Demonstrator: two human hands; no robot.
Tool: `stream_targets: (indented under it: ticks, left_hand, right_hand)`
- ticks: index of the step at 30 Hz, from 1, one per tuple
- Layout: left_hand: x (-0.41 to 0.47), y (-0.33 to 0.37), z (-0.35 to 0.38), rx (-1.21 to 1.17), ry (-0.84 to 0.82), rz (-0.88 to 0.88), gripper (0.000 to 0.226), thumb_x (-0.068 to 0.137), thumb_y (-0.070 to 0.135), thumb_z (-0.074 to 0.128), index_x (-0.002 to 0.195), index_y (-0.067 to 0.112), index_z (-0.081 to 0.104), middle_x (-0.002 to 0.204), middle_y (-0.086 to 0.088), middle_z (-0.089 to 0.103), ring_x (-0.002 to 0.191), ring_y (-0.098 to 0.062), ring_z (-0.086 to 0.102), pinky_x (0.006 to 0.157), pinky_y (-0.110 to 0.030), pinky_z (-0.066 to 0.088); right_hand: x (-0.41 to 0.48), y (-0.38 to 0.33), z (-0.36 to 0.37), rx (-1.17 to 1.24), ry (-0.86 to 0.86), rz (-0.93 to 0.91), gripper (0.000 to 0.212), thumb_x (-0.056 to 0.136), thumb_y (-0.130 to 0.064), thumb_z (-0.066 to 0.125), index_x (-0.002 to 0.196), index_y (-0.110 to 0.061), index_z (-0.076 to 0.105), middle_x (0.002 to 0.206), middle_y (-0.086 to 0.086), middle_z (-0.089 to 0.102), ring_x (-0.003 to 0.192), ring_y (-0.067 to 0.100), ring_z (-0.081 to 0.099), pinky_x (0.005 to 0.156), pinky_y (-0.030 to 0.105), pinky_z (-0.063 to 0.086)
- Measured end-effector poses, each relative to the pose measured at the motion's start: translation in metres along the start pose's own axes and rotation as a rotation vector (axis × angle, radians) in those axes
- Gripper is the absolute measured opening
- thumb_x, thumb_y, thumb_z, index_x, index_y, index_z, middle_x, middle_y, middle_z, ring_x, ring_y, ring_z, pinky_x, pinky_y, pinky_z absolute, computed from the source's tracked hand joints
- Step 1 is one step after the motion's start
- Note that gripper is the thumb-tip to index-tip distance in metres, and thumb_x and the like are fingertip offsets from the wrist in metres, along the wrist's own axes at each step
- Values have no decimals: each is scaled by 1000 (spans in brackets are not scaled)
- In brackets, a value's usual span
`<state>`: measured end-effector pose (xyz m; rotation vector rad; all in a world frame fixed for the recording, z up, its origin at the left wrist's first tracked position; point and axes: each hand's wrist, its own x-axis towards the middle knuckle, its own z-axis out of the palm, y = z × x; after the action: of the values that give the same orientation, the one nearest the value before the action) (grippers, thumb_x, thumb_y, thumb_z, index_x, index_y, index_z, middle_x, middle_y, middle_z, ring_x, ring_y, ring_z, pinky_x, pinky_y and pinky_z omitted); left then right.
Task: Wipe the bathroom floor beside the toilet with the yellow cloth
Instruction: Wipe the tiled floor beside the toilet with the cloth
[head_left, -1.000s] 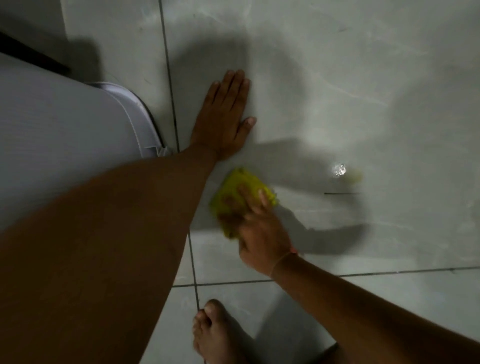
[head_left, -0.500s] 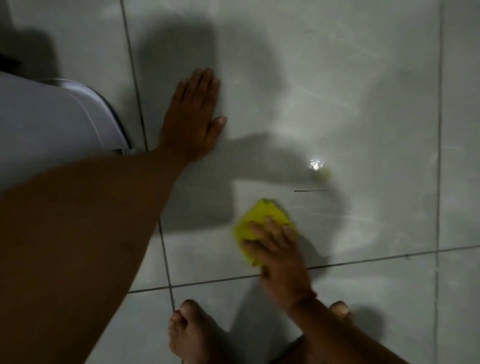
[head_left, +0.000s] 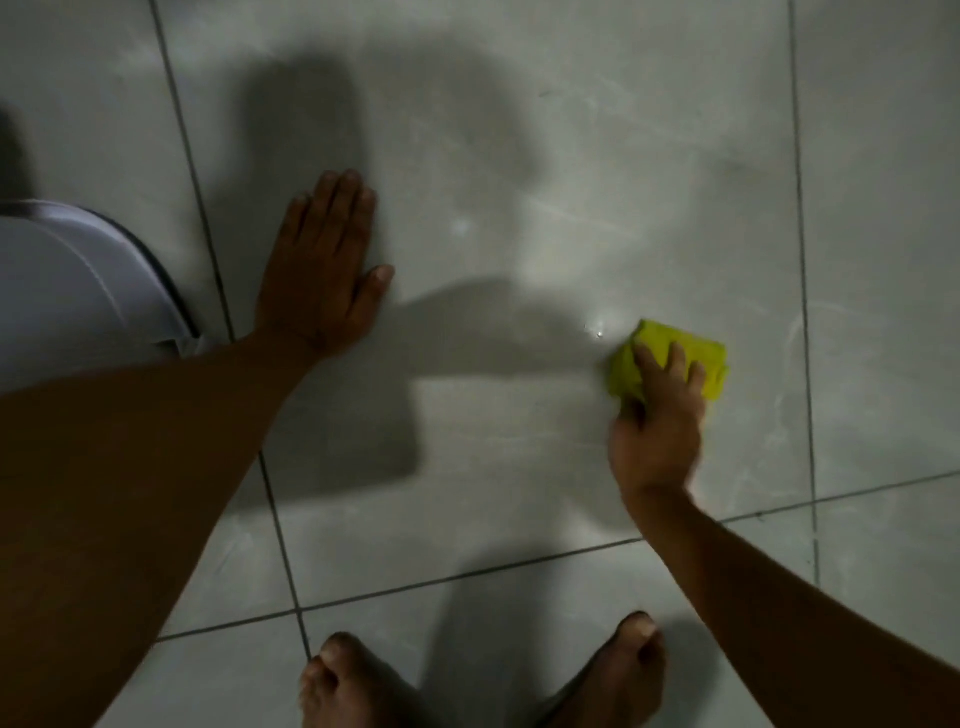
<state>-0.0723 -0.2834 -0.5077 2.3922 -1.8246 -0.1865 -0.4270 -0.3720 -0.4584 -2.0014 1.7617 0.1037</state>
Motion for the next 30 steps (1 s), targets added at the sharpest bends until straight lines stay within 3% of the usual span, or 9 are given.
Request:
stream_targets:
  ticks: [5, 8, 10, 12, 15, 20, 25, 28, 30]
  left_hand:
    - [0, 1, 0, -3, -3, -9, 71, 101, 45, 35, 160, 7, 23, 168, -18, 22, 158, -35, 17, 128, -51, 14]
    - [-1, 0, 1, 7, 5, -15, 71, 100, 45, 35, 160, 7, 23, 168, -18, 22, 157, -36, 17, 128, -50, 13]
    - [-1, -2, 3, 21, -5, -16, 72, 101, 46, 34, 160, 8, 22, 169, -18, 21, 158, -36, 16, 128, -48, 11]
    - [0, -3, 3, 14, -17, -10, 72, 101, 46, 34, 160, 9, 20, 169, -18, 20, 158, -35, 15, 129, -47, 8]
    - [0, -2, 1, 7, -10, -4, 72, 100, 45, 35, 160, 7, 22, 168, -19, 21, 158, -36, 15, 129, -46, 7]
    - [-1, -2, 0, 21, 0, -4, 72, 100, 45, 35, 160, 6, 22, 168, -19, 22, 157, -37, 16, 129, -44, 4]
    - [1, -3, 0, 8, -12, -8, 72, 100, 45, 35, 160, 7, 21, 169, -18, 20, 158, -36, 14, 129, -43, 3]
    - [0, -3, 0, 6, -10, -1, 72, 101, 46, 33, 160, 7, 22, 169, -19, 20, 158, -36, 14, 129, -47, 7]
    - [-2, -2, 4, 7, 2, 4, 72, 101, 46, 33, 160, 7, 22, 168, -19, 20, 158, -37, 15, 129, -48, 8]
  right_hand:
    - [-52, 2, 16, -93, -202, -597, 78, 64, -14, 45, 139, -36, 45, 157, 0, 30, 149, 32, 13, 117, 58, 21]
    - [-63, 36, 0, 84, -73, -167, 72, 69, -8, 44, 135, -36, 51, 155, -4, 33, 148, 28, 18, 110, 57, 37]
    - [-34, -1, 9, 142, 29, 61, 68, 70, -12, 44, 137, -25, 50, 154, 8, 35, 146, 38, 20, 115, 60, 26]
    - [-30, -42, 22, -20, -45, -179, 73, 69, -16, 44, 141, -26, 45, 156, 11, 32, 147, 39, 15, 121, 57, 9]
    - [-55, -14, 18, -78, -174, -515, 82, 62, -11, 53, 140, -35, 44, 158, 1, 28, 149, 31, 11, 120, 54, 12]
    - [-4, -16, 1, 22, -26, 106, 73, 69, -13, 41, 142, -20, 45, 156, 15, 30, 147, 38, 16, 117, 58, 20]
    - [-56, -2, 15, -211, -263, -739, 75, 66, -14, 50, 137, -37, 47, 156, -1, 32, 148, 31, 16, 117, 59, 20]
    - [-57, 62, -15, -234, -224, -663, 75, 66, -10, 47, 136, -36, 49, 154, 1, 36, 146, 32, 22, 110, 60, 31]
    - [-25, 68, -22, -149, -73, -377, 74, 69, -5, 46, 140, -29, 45, 155, 8, 34, 145, 38, 22, 108, 63, 33]
